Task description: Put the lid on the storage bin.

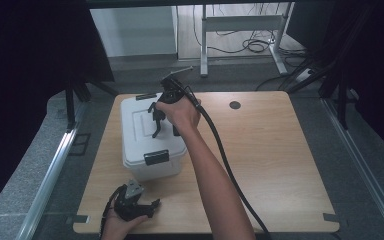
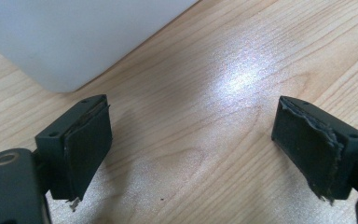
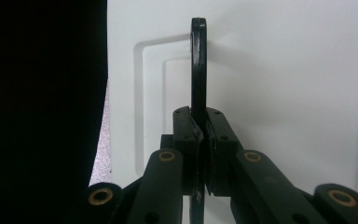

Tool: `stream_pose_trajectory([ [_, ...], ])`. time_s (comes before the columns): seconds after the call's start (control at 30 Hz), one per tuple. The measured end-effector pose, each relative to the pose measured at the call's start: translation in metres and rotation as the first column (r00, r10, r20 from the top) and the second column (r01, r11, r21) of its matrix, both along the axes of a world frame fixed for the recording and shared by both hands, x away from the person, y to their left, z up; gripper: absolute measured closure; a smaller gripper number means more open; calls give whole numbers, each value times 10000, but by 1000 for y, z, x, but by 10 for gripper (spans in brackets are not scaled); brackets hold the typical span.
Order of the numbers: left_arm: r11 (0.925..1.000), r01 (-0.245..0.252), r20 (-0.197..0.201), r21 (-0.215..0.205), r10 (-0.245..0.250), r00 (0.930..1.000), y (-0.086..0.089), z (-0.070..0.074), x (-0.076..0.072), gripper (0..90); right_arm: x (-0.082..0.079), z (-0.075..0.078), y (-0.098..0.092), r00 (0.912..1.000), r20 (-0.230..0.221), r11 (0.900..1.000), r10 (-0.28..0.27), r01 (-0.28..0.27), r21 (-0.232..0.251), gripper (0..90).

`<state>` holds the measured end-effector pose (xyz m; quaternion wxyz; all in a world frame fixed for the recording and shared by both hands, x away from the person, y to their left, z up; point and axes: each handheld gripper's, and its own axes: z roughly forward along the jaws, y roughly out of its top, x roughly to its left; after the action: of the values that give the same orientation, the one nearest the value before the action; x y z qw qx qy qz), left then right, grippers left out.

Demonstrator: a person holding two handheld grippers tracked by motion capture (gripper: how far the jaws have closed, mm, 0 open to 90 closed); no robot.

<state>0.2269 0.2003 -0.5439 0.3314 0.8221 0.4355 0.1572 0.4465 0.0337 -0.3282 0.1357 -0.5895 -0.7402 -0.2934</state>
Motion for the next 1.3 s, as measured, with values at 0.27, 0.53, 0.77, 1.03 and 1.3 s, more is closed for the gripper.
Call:
stream_pose_trajectory([
  [0.27, 10000, 8, 8, -18, -8, 10000, 0, 0, 0, 119, 3, -10, 10, 9998, -181, 9999, 115, -116, -95, 847],
  [0.53, 10000, 32, -14, -22, -32, 10000, 0, 0, 0, 119, 8, -18, 12, 9997, -239, 10000, -58, 59, 35, 847],
  [0.77, 10000, 38, 4, -58, -38, 10000, -1, 0, 0, 119, 10, -29, 14, 9990, -425, 9999, -153, 155, 49, 845],
  [1.03, 9999, 86, -13, -69, -86, 10000, -1, 0, 0, 120, 11, -41, 11, 9989, -361, 9983, -307, 324, 480, 833],
  [1.3, 9999, 90, -12, -76, -90, 10000, -1, 0, 0, 119, 7, -44, 10, 9993, 261, 9985, -258, 244, 498, 760],
])
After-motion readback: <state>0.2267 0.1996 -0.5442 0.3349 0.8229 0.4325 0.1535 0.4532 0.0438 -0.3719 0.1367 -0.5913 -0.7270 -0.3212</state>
